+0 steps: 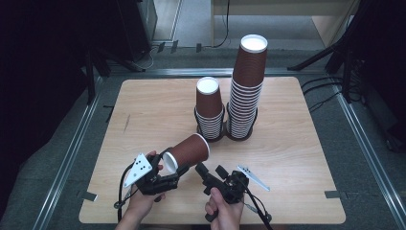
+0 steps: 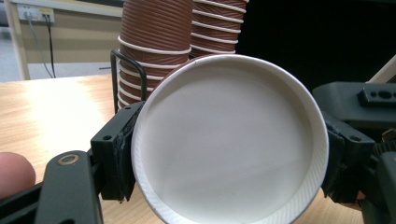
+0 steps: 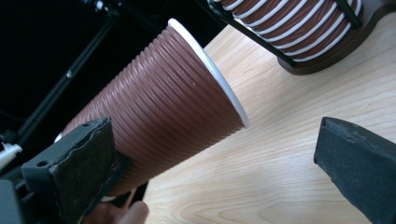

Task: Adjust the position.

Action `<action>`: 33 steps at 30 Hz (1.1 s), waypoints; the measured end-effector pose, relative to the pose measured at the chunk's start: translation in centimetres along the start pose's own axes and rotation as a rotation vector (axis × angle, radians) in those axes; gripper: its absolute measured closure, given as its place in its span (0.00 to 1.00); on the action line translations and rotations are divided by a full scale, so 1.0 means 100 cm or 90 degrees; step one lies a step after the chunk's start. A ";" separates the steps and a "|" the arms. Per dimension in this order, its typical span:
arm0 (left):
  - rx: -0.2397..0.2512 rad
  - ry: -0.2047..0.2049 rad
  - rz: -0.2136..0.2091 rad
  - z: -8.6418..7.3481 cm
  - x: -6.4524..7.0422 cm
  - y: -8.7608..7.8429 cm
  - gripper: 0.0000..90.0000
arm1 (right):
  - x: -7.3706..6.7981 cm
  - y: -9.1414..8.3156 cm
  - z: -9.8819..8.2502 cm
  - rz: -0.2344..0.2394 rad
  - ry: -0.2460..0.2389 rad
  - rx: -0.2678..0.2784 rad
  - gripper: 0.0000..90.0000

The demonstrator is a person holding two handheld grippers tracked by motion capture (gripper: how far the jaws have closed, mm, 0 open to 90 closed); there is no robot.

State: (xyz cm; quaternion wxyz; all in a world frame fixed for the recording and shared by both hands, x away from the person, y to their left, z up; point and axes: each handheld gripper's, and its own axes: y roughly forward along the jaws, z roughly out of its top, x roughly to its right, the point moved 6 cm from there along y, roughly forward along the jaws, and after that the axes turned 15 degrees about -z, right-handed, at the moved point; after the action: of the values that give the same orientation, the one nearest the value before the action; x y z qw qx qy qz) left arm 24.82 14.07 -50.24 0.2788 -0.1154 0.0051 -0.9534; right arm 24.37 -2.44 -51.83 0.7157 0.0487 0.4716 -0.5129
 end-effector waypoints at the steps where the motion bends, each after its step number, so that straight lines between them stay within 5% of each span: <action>1: -0.001 0.001 0.000 0.000 0.000 0.000 0.24 | 0.000 0.000 0.000 0.002 0.008 0.000 0.00; 8: 0.001 0.004 0.000 0.000 0.001 0.001 0.24 | -0.007 0.001 0.002 0.023 0.087 -0.004 0.00; 18: -0.003 0.014 -0.006 -0.001 0.006 0.003 0.24 | -0.014 0.011 -0.001 0.049 0.248 -0.064 0.00; 25: -0.001 0.021 -0.013 -0.001 0.008 0.004 0.25 | -0.018 0.020 -0.003 0.064 0.319 -0.087 0.00; 33: -0.003 0.025 -0.022 -0.003 0.011 0.007 0.25 | -0.019 0.028 0.000 0.076 0.364 -0.092 0.00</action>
State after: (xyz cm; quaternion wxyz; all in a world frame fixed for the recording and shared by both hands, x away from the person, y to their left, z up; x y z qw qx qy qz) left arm 24.17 12.86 -50.35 0.2616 -0.0974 0.0107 -0.9602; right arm 26.48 0.15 -51.57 0.5844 0.1677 0.6855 -0.4006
